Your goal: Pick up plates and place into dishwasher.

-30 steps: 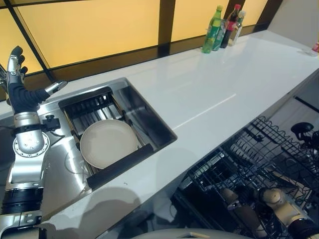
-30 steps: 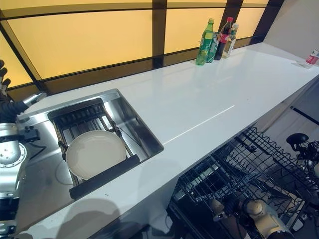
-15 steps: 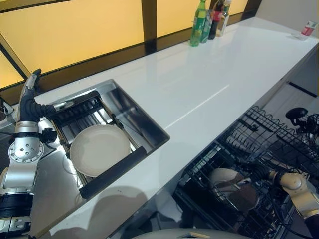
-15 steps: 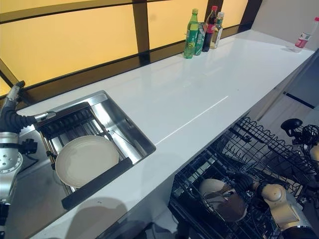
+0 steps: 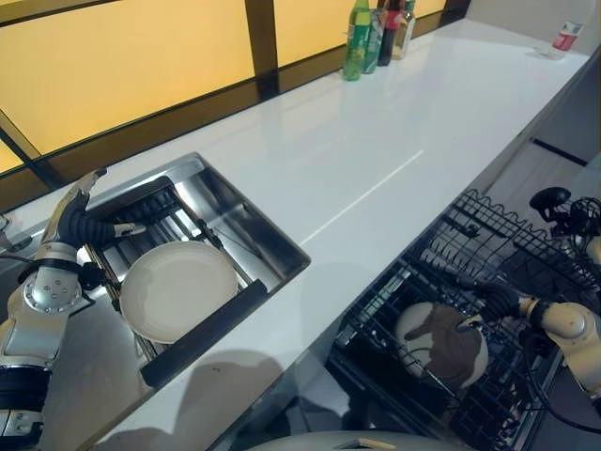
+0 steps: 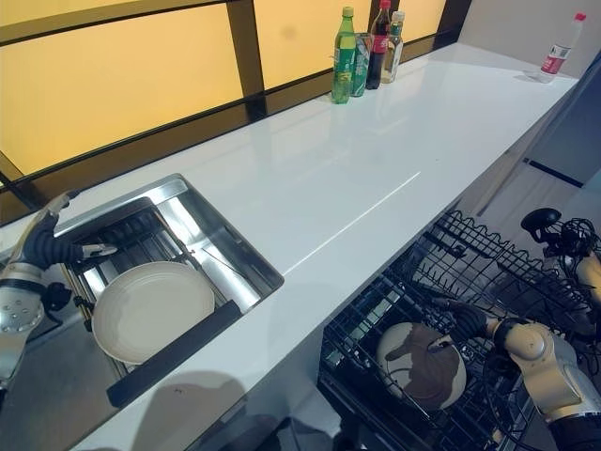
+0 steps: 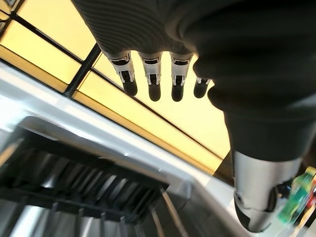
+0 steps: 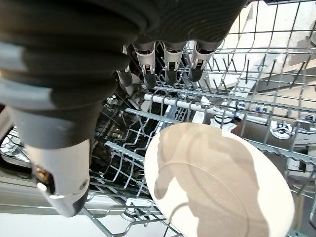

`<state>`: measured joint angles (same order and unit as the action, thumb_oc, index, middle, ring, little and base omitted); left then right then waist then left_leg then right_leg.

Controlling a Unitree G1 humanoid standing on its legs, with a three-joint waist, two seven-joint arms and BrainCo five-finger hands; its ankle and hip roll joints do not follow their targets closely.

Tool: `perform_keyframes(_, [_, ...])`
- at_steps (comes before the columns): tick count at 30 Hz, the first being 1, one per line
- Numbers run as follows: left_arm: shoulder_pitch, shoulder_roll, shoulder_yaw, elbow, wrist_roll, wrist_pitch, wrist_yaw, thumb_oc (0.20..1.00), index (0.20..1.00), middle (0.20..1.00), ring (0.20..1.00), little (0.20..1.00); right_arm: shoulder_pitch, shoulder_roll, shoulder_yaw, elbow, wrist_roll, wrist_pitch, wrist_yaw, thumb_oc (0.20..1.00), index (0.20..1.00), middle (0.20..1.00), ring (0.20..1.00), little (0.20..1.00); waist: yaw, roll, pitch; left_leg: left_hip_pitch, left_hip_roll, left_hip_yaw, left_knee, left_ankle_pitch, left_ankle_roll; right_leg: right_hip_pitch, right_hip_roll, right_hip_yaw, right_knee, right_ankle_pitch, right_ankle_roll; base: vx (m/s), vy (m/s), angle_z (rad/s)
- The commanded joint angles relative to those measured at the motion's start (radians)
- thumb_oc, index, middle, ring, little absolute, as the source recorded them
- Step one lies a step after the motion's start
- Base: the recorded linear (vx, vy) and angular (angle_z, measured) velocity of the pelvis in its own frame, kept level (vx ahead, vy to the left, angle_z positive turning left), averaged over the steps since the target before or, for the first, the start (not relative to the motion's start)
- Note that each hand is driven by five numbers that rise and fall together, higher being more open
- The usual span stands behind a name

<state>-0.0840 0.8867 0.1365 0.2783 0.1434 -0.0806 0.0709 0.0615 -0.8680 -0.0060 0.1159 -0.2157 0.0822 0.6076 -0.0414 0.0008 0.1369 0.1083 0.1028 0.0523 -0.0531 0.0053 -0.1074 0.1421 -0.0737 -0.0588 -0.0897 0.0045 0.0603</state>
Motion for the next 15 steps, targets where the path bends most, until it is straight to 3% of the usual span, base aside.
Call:
perform_keyframes(1, [-0.05,0.053,-0.041,0.085,0.037,0.039,-0.036,1.0,1.0,1.0,1.0,1.0,-0.035,-0.068,-0.038,-0.067,-0.009,0.004,-0.015,1.0,1.0,1.0,1.0,1.0,-0.015,0.013,-0.043,-0.076,0.044,-0.026,0.082,-0.02,-0.015,-0.067,-0.059,-0.018,0.151,-0.084,0.061,0.05,0.106,-0.01])
perform_keyframes(10, [-0.133,0.073,-0.132,0.203,-0.073,0.091,-0.18,1.0,1.0,1.0,1.0,1.0,-0.039,-0.091,-0.027,-0.07,0.017,0.007,-0.031,1.0,1.0,1.0,1.0,1.0,-0.03,0.02,-0.012,-0.088,0.024,-0.003,0.093,-0.027,-0.001,-0.098,-0.098,-0.041,0.191,-0.083,0.084,0.06,0.093,0.04])
perform_keyframes(15, [-0.186,0.086,-0.208,0.235,-0.135,0.115,-0.309,1.0,1.0,1.0,1.0,1.0,-0.062,-0.102,0.006,-0.073,0.026,0.014,-0.054,1.0,1.0,1.0,1.0,1.0,-0.039,0.023,0.019,-0.107,0.008,0.005,0.103,-0.031,0.013,-0.128,-0.114,-0.033,0.215,-0.076,0.098,0.05,0.079,0.01])
